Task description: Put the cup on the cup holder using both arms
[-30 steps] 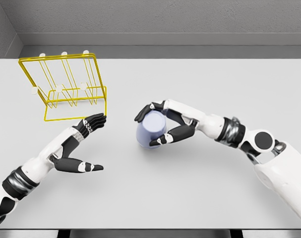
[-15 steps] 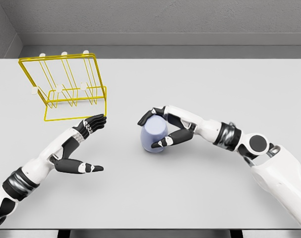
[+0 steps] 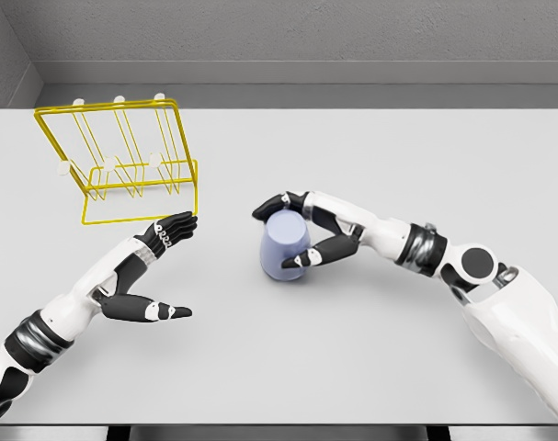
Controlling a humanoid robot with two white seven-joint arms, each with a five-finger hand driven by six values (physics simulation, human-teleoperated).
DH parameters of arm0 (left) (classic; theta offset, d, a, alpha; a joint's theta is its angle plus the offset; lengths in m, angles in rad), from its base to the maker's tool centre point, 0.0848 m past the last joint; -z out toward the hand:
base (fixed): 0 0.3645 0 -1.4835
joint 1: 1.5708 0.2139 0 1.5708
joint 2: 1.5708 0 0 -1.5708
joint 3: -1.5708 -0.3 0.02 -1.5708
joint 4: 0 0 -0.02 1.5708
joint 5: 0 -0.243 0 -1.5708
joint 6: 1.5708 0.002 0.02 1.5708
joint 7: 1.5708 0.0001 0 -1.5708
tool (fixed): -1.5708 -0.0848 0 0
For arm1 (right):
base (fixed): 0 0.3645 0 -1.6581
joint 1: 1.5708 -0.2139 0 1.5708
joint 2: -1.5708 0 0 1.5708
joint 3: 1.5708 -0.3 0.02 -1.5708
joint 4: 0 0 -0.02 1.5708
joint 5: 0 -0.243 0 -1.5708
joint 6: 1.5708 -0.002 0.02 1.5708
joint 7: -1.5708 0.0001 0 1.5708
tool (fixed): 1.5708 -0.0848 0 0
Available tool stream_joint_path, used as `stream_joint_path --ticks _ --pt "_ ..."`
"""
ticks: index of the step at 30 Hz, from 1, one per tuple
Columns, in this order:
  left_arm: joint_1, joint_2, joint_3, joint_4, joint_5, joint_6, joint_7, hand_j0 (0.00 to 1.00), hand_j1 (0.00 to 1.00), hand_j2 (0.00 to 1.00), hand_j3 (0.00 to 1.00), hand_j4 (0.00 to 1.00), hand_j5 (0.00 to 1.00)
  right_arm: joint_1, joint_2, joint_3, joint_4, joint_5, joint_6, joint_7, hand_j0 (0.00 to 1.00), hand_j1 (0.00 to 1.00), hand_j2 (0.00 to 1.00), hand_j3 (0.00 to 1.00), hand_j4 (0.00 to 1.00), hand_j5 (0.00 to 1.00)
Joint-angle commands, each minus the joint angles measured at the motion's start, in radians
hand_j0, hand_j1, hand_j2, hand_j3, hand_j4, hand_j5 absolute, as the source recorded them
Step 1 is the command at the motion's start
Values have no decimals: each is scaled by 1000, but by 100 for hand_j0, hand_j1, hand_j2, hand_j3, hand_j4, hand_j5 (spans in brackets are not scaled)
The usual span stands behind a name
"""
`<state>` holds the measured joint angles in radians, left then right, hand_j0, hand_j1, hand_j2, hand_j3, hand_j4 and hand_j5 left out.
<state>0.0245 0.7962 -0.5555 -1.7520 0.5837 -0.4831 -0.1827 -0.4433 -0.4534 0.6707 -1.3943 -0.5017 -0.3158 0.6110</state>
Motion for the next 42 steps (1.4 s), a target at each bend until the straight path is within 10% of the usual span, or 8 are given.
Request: stream_joint_path --ticks 1,20,33,42 --pt "0 3 0 0 11 0 0 100 100 100 100 100 100 0 -1 0 20 -6 -8 0 96 96 96 96 96 96" --pt "-17 -106 29 -1 4 54 0 100 100 100 100 100 100 3 -5 -10 81 -11 -5 0 100 100 100 100 100 100" --pt "-29 -199 28 9 -5 110 14 100 100 100 100 100 100 48 -383 -206 75 -46 -3 0 100 100 100 100 100 100" --pt "-57 -282 19 35 -107 175 20 100 100 100 100 100 100 57 -424 -206 -41 -38 23 0 100 100 100 100 100 100"
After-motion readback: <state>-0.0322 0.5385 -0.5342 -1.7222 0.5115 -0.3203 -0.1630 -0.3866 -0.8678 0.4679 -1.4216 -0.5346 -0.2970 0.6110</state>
